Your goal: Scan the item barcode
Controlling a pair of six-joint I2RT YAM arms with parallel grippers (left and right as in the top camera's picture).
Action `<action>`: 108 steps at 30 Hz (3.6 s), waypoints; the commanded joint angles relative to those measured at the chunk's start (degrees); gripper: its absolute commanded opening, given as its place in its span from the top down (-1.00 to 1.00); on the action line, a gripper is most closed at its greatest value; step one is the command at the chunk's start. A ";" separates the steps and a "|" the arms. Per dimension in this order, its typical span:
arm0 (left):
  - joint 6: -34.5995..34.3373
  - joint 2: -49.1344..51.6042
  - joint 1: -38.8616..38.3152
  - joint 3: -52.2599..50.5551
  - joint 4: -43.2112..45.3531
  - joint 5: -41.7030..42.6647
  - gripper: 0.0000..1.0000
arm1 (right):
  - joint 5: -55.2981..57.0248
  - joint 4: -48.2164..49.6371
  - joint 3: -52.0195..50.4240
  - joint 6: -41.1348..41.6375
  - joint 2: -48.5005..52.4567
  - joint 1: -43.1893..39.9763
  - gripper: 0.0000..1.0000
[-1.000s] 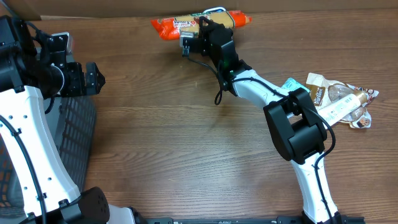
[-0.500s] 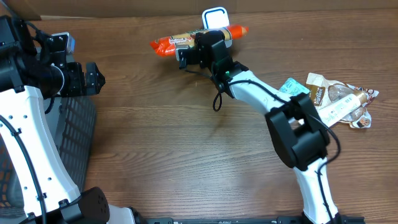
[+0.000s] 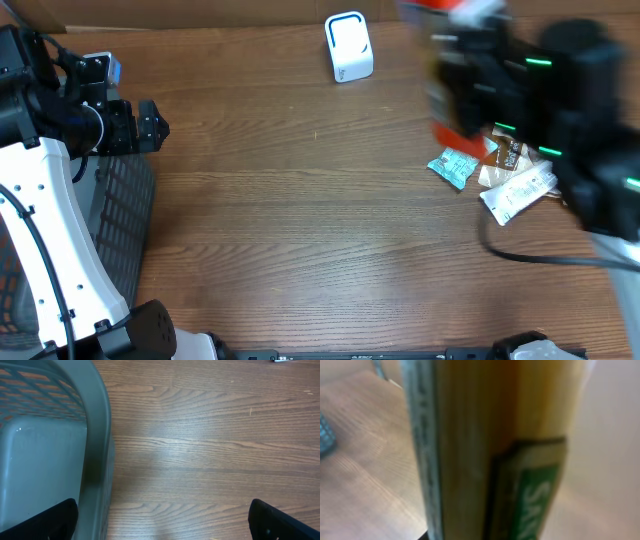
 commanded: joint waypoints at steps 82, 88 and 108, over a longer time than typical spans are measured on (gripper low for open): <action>1.25 0.24 -0.07 0.07 0.11 0.92 -0.99 | -8.66 12.02 -42.97 13.49 -42.64 -14.03 -1.00; 1.25 0.24 -0.07 0.07 0.11 0.92 -0.99 | -4.81 31.12 -64.04 13.46 -53.09 -10.80 -1.00; 1.25 0.24 -0.07 0.04 0.11 0.92 -0.99 | 5.01 59.87 -100.59 13.49 -74.25 -9.22 -1.00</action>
